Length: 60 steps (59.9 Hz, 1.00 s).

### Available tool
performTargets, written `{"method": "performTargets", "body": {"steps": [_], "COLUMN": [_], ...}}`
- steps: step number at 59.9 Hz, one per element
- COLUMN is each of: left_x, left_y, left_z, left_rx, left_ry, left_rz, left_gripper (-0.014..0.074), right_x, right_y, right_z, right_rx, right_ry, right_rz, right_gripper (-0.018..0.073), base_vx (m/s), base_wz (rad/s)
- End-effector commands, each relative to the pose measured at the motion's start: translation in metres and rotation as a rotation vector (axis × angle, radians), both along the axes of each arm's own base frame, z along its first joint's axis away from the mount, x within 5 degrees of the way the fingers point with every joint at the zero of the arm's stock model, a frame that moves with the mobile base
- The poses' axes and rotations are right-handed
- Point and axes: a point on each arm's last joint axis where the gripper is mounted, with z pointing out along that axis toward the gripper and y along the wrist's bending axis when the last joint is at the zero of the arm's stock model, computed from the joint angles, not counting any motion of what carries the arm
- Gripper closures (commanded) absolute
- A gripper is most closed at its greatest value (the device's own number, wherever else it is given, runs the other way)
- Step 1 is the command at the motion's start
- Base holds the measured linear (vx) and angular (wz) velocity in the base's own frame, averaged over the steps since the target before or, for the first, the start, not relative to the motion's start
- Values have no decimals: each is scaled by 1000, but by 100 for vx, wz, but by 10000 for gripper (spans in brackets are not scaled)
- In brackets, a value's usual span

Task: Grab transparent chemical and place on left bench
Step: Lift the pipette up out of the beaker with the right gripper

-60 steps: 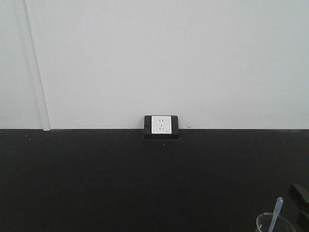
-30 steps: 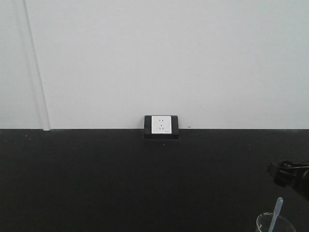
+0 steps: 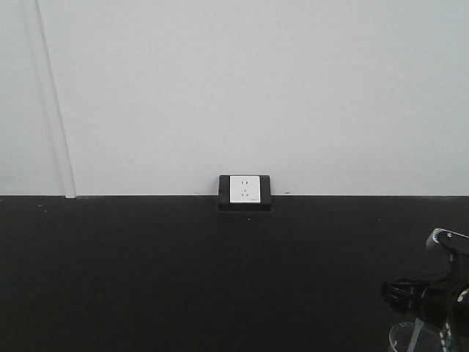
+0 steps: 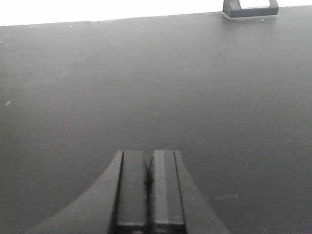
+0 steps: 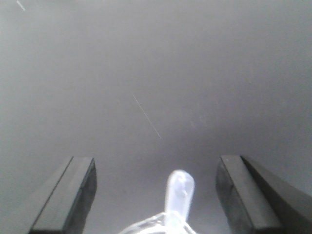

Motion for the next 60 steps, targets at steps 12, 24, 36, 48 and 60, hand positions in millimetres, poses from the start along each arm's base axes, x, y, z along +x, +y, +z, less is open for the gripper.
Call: {"method": "performTargets", "body": {"steps": [12,24,36,48,60], "left_x": [-1,-1,-1,-1,-1], "left_y": [0,0,0,0,0], "left_z": [3,3,3,3,3], "left_rx": [-14,-14,-14,-14,-14], "left_ry": [-81,-81,-81,-81,-81], "left_rz": [-1,-1,-1,-1,-1], "left_gripper": [600,600,600,600,600], "right_x": [8,7,8,0,-30], "right_y": [-3,-3,-3,-4,-4], "right_z": [20,19,22,54,100], "right_rx": [-13,-14,-44,-109,-182], "right_ry": [-114,-102,-127,-255,-377], "right_rz": [-11,-7,11,45,84], "right_gripper": [132,494,566,564,564], "base_vx": [0,0,0,0,0], "base_wz": [0,0,0,0,0]}}
